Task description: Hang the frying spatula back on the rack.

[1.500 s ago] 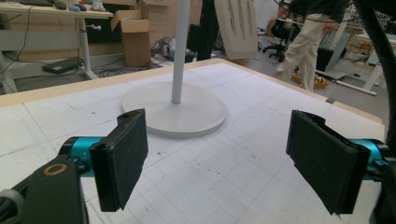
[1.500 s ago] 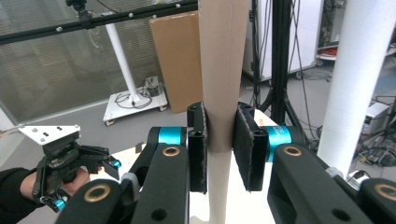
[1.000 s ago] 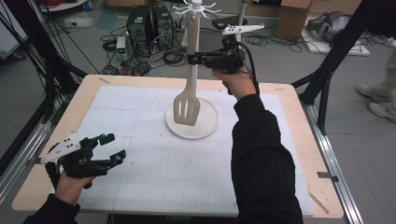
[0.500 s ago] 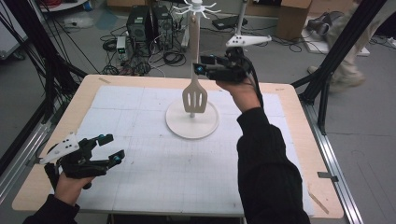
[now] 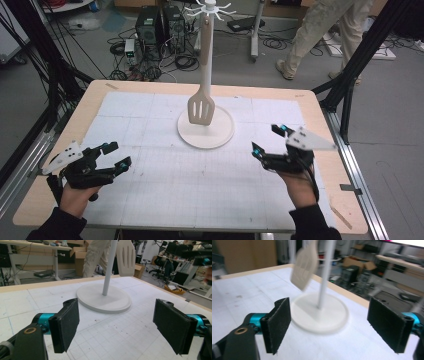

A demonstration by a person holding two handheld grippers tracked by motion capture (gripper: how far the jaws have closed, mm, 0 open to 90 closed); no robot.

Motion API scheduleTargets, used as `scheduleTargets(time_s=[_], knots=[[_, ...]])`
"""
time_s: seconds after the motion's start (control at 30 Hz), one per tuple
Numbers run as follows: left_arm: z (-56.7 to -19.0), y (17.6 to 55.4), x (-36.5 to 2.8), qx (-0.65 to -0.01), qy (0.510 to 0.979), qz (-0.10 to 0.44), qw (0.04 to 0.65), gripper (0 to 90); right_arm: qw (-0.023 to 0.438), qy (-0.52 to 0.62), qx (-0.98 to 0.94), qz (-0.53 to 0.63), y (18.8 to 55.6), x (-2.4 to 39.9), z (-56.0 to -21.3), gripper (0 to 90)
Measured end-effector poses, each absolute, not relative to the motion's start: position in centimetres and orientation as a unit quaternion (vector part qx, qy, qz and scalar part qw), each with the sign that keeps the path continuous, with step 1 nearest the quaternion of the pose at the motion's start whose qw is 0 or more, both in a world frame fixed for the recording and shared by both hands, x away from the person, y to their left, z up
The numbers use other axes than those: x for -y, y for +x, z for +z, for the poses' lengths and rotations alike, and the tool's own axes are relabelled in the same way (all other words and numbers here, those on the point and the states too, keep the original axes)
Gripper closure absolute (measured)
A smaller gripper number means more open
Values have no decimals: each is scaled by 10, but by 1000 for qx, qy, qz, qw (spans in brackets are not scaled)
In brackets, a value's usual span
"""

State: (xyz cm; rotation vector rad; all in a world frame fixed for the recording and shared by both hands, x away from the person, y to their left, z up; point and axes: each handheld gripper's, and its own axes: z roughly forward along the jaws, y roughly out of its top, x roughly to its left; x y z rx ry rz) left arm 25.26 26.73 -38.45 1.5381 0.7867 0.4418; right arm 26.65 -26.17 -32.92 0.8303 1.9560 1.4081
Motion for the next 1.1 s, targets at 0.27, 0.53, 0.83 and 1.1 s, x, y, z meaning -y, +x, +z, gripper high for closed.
scheduleTargets(time_s=[0.27, 0.53, 0.83, 1.1], knots=[[-386, 254, -262, -347, 668, 201, 627, 216, 291, 386, -706, 517, 228, 297, -378, 163], [-387, 250, -261, -343, 672, 199, 626, 215, 298, 392, -695, 523, 222, 301, -377, 163], [-387, 248, -258, -335, 676, 199, 626, 215, 303, 400, -690, 521, 219, 301, -377, 163], [-387, 248, -260, -340, 671, 200, 627, 216, 303, 405, -691, 516, 221, 302, -378, 163]])
